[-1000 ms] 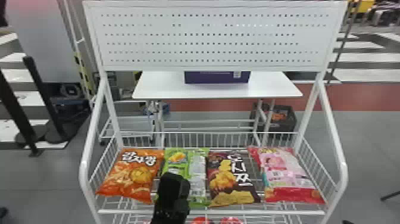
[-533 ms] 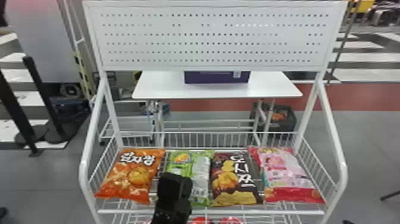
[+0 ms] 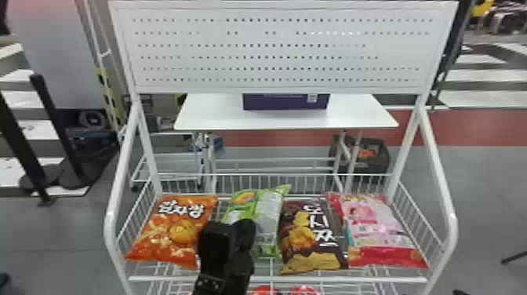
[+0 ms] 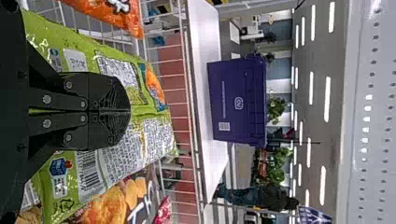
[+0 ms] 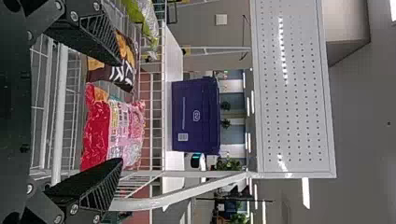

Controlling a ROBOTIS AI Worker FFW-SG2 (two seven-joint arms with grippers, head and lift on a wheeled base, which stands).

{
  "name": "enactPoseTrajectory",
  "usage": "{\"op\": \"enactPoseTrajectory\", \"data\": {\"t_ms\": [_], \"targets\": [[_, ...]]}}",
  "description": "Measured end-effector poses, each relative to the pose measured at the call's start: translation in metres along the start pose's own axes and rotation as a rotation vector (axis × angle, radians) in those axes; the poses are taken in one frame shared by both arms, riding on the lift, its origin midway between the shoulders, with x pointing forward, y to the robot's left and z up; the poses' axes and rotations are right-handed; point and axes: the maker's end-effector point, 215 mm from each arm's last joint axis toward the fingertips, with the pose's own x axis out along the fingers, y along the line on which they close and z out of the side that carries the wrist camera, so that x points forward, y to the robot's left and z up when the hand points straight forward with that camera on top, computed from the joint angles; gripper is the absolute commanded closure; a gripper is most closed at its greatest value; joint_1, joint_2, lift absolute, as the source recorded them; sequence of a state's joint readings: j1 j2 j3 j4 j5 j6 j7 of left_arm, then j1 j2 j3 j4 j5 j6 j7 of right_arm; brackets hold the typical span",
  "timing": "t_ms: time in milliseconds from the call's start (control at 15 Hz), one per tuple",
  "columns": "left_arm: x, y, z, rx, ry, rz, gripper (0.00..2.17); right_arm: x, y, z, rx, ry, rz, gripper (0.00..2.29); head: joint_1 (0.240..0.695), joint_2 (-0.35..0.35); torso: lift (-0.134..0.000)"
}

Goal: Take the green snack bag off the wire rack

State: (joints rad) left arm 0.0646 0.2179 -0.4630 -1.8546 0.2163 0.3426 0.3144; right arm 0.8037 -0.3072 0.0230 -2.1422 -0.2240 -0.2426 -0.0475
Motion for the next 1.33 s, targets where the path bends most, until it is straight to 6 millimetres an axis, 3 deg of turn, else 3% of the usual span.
{"op": "enactPoseTrajectory", "data": {"t_ms": [133, 400, 800, 1067, 1333], "targets": [[-0.016, 0.001, 0.018, -0.015, -0.042, -0.008, 1.80, 0.000, 0.000, 0.001, -0.001, -0.002, 0.001, 0.17, 0.499, 0.000, 0.000], [-0.055, 0.027, 0.041, -0.040, -0.112, 0.030, 1.80, 0.000, 0.000, 0.002, -0.003, -0.004, 0.002, 0.17, 0.499, 0.000, 0.000], [-0.108, 0.091, 0.043, -0.063, -0.185, 0.136, 1.80, 0.001, 0.002, 0.001, -0.001, -0.004, 0.006, 0.17, 0.499, 0.000, 0.000], [-0.148, 0.103, 0.054, -0.091, -0.253, 0.146, 1.80, 0.003, 0.008, 0.001, 0.002, -0.007, 0.015, 0.17, 0.499, 0.000, 0.000], [-0.176, 0.119, 0.050, -0.089, -0.268, 0.175, 1.80, 0.004, 0.009, 0.000, 0.004, -0.007, 0.015, 0.17, 0.499, 0.000, 0.000]]}}
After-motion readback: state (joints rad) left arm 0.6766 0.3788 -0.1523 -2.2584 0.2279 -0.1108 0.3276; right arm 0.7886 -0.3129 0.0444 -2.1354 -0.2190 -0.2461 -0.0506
